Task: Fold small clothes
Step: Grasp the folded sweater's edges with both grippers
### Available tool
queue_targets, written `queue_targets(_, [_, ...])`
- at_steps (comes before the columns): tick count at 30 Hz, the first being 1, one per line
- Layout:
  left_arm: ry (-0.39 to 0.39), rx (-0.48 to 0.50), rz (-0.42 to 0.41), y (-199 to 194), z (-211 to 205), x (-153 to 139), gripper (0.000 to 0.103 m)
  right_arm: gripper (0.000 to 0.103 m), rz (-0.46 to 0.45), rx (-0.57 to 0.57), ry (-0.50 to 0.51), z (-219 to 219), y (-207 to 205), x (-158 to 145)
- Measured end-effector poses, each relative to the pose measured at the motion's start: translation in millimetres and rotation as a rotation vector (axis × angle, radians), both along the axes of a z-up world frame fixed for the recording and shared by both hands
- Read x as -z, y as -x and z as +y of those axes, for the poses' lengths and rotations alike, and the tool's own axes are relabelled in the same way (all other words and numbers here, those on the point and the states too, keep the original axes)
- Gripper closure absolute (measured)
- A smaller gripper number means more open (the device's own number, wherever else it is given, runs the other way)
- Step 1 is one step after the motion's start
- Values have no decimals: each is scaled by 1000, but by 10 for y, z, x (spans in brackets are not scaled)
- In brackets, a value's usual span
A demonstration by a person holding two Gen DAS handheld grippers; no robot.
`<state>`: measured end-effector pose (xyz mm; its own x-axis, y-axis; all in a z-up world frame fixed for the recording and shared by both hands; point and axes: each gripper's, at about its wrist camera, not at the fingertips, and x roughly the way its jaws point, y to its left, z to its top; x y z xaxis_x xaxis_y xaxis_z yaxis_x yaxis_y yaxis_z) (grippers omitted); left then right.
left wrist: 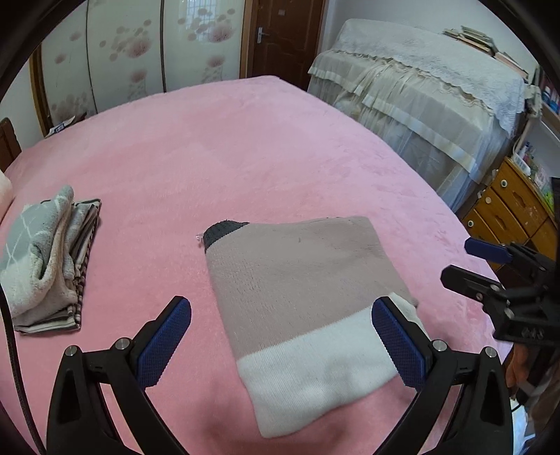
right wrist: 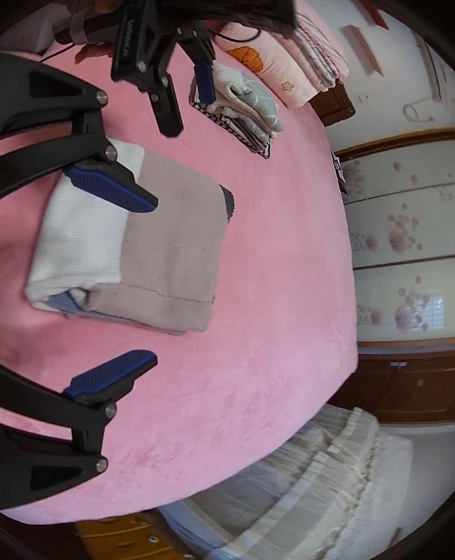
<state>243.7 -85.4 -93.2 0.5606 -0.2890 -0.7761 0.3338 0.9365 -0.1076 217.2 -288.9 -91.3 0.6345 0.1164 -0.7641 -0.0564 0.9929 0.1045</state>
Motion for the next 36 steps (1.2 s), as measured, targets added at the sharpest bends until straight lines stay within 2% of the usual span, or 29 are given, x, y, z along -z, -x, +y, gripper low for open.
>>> queue_targets(3, [-14, -12, -4, 86, 12, 13, 0, 17, 43, 17, -36, -87, 31, 73])
queue_targets(6, [6, -23, 17, 141, 26, 84, 0, 17, 76, 30, -69, -140, 64, 182])
queue_targets(11, [-15, -48, 39, 177, 43, 335, 0, 17, 66, -15, -102, -168, 166, 398])
queue_targets(14, [-13, -95, 55, 166, 88, 510, 0, 17, 111, -19, -143, -188, 162, 601])
queue_targets(20, [83, -174, 183, 75, 223, 913, 1, 17, 168, 5, -114, -239, 181, 916])
queue_targets(25, [181, -127, 257, 2, 239, 1145, 1, 17, 209, 1, -216, -365, 172, 1135])
queue_targets(28, [213, -108, 277, -36, 230, 1255, 1, 17, 241, 13, -273, -446, 102, 1283])
queue_targets(30, [229, -105, 302, -81, 232, 1360, 1, 17, 260, 8, -354, -505, 40, 1385])
queue_targets(36, [350, -98, 351, -204, 297, 1601, 1, 17, 275, -28, -542, -588, -136, 1624])
